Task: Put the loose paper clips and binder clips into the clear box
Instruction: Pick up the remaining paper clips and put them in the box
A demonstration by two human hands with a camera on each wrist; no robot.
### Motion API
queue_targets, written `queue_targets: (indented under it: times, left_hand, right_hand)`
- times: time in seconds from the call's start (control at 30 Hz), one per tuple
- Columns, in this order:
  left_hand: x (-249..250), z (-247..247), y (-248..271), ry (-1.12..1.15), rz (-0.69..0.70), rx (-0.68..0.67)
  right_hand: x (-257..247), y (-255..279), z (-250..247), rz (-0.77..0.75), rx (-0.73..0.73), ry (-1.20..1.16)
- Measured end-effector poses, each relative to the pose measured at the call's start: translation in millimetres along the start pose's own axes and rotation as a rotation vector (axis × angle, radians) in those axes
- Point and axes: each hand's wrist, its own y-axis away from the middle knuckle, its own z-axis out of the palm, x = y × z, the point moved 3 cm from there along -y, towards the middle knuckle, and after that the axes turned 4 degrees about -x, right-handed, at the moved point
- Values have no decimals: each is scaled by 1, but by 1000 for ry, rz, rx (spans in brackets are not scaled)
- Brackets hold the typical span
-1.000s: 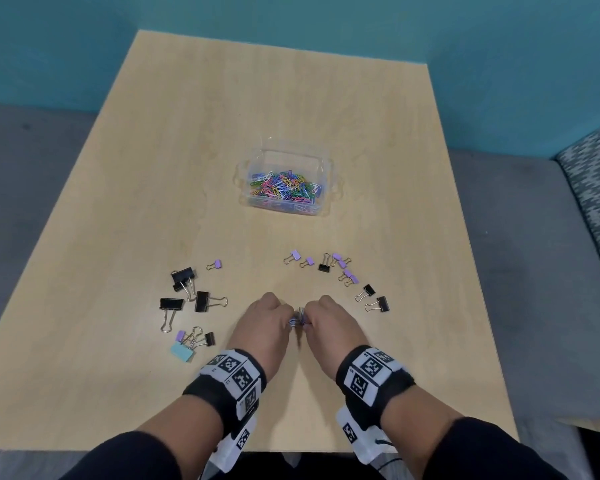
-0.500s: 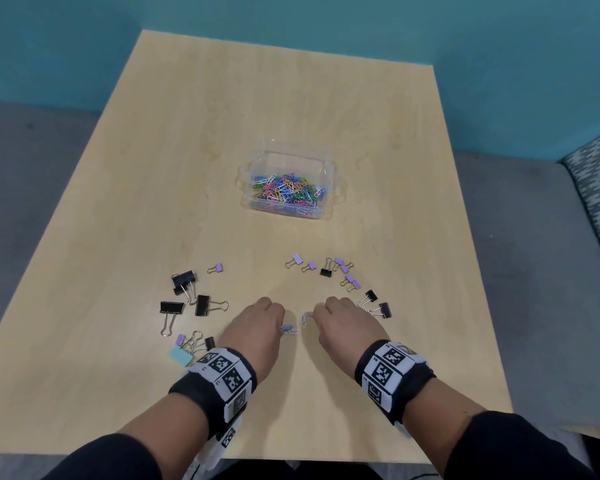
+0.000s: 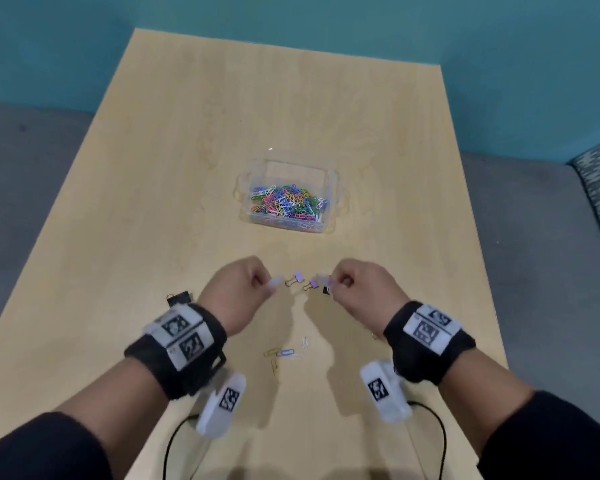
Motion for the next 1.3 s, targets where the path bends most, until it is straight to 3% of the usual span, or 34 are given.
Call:
queue_targets:
  times: [0.17, 0.33, 0.47, 0.63, 0.7, 0.8, 0.9, 1.07, 1.3]
  left_hand:
    - [42, -60, -69, -115, 62, 182]
    - [60, -72, -97, -153, 74, 169]
    - [40, -60, -49, -163, 153, 222]
    - [-20, 19, 39, -291, 96, -191]
    - [-38, 41, 57, -296, 100, -266]
    - [-45, 58, 69, -304, 104, -221]
    - [-41, 68, 69, -307, 113, -132]
    - [-33, 77, 64, -323, 130, -57]
    - [-30, 77, 58, -245, 40, 10]
  right_hand:
    - [-57, -67, -51, -108, 145, 160]
    - [-78, -105, -62, -91, 102, 300]
    - [-54, -68, -42, -163, 128, 321]
    - [-4, 23, 46, -220, -227, 388]
    - [6, 46, 70, -227, -274, 413]
    - [10, 59, 89, -229, -164, 447]
    - [7, 57, 92, -128, -46, 398]
    - [-3, 51, 106, -150, -46, 379]
    - [-5, 45, 112, -214, -74, 416]
